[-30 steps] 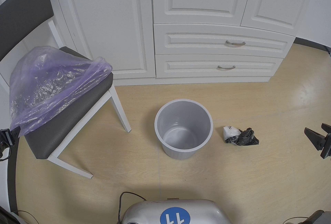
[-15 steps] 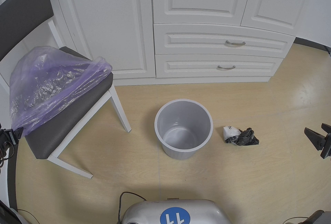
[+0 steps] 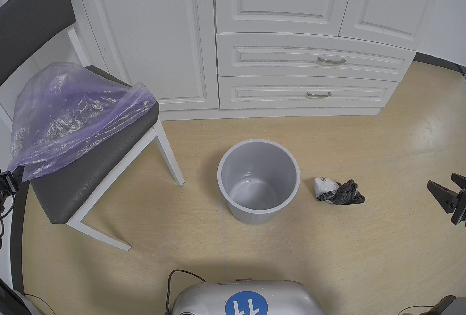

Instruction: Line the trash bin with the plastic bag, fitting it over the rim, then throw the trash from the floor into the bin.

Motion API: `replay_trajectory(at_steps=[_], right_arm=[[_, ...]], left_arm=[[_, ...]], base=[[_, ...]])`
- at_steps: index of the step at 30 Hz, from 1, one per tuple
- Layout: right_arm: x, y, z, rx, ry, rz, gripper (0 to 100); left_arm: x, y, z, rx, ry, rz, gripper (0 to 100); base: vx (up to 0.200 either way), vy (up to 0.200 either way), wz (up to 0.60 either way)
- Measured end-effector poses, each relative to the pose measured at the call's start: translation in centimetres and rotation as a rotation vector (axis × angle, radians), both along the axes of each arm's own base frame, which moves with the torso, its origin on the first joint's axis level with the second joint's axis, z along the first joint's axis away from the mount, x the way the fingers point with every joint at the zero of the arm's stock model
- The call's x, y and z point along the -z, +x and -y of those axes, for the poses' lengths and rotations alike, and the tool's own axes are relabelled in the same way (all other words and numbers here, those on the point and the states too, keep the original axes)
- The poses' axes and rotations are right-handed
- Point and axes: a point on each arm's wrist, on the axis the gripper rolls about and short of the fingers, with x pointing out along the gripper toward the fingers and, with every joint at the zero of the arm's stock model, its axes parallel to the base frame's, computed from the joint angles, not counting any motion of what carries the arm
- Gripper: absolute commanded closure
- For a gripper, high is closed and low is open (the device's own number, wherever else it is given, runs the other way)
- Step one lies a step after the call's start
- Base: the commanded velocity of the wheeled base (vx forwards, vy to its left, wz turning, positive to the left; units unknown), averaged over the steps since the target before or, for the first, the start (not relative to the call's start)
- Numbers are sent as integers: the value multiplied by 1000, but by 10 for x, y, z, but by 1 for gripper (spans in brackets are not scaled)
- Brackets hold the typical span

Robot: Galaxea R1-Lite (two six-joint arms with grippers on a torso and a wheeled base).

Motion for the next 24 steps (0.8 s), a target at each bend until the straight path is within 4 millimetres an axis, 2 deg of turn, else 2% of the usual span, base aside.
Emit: replay_trajectory(at_steps=[1, 15, 19, 24], right_arm=[[0, 0, 0, -1, 0, 0, 0], [-1, -2, 0, -6, -1, 11, 0], [-5, -6, 0, -8, -7, 38, 0], [-10, -15, 1, -13, -45, 92, 0]], left_arm=[[-1, 0, 0, 1, 13, 15, 100], [9, 0, 2, 7, 54, 66, 100], [3, -6, 10, 12, 47, 97, 100], [-16, -13, 28, 50, 39, 170, 100]], base=[[0, 0, 0], [0, 0, 0], [0, 0, 0], [0, 0, 0]])
